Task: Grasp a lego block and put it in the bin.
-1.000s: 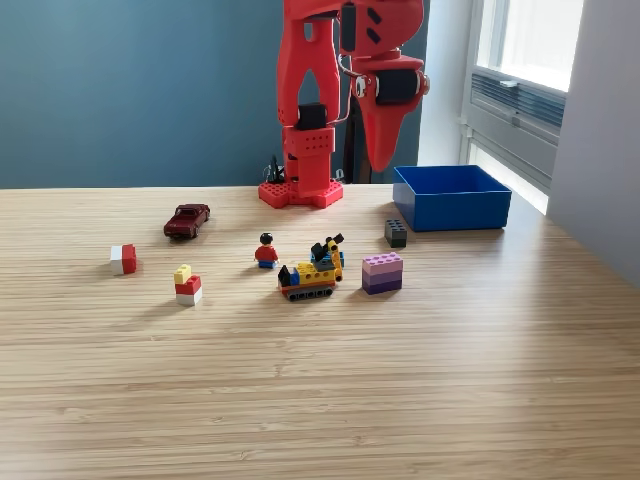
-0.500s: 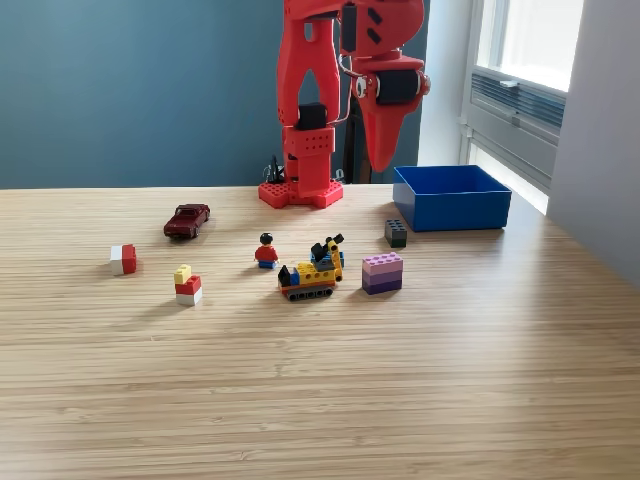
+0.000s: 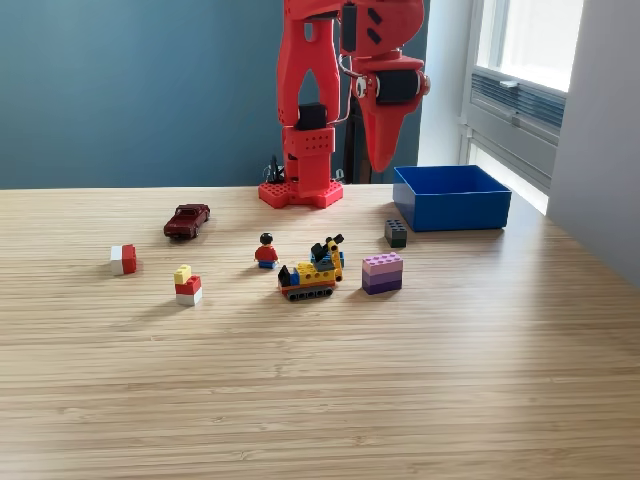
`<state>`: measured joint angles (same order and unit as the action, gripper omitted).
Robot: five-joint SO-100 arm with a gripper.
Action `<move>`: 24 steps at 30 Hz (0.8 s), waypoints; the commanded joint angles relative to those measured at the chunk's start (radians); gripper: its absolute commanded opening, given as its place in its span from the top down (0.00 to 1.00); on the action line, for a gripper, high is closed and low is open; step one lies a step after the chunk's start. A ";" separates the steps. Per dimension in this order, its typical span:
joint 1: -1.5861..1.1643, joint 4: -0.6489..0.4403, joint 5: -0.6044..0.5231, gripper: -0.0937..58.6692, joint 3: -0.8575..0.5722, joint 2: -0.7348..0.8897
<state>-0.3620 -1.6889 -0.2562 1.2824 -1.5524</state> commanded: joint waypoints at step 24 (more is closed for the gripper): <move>0.687 0.011 -0.175 1.00 0.064 -0.038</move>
<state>0.2163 -1.6889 -0.4249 1.3223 -1.5524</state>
